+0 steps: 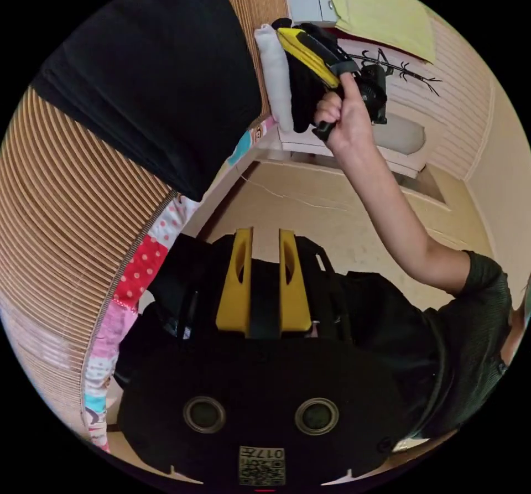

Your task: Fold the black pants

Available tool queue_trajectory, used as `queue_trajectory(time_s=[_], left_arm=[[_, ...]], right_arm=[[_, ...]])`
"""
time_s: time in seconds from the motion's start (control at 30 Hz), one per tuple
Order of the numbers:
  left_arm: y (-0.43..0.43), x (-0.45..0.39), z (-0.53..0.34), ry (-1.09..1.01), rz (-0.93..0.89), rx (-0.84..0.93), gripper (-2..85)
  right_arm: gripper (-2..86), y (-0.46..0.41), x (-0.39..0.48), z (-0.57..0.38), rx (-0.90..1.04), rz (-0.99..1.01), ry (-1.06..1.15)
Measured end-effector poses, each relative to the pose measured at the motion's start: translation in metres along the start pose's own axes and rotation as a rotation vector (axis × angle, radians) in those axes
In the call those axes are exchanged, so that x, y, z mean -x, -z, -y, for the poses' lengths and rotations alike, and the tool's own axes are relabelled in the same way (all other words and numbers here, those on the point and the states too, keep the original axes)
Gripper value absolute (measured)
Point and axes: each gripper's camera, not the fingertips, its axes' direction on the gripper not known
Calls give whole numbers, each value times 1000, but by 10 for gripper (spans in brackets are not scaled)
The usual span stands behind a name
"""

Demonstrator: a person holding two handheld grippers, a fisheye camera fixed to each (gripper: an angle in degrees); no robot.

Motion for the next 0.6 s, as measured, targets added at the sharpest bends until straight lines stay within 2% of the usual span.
queue_trajectory(time_s=[0.07, 0.1, 0.17, 0.23, 0.27, 0.3, 0.4, 0.5, 0.6], left_arm=[[60, 18, -4, 114, 147, -197, 102], [76, 27, -5, 159, 159, -247, 112], [128, 76, -2, 356, 85, -399, 151], [155, 111, 7, 463, -8, -476, 165], [165, 129, 16, 518, -43, -499, 166], [168, 137, 22, 540, -58, -498, 164], [161, 149, 70, 529, -192, -449, 137], [157, 121, 112, 504, -106, -406, 136], [139, 88, 161, 440, -130, -346, 139]], right_arm=[[67, -21, 17, -9, 72, -86, 83], [79, -40, 26, -13, 133, -128, 127], [90, -75, 32, -17, 238, -185, 156], [83, -108, 33, -22, 312, -268, 171], [65, -124, 32, -25, 333, -372, 169], [50, -136, 31, -27, 356, -444, 185], [28, -145, 23, -29, 385, -480, 214], [17, -133, -4, -26, 386, -468, 153], [12, -111, -44, -25, 347, -480, 54]])
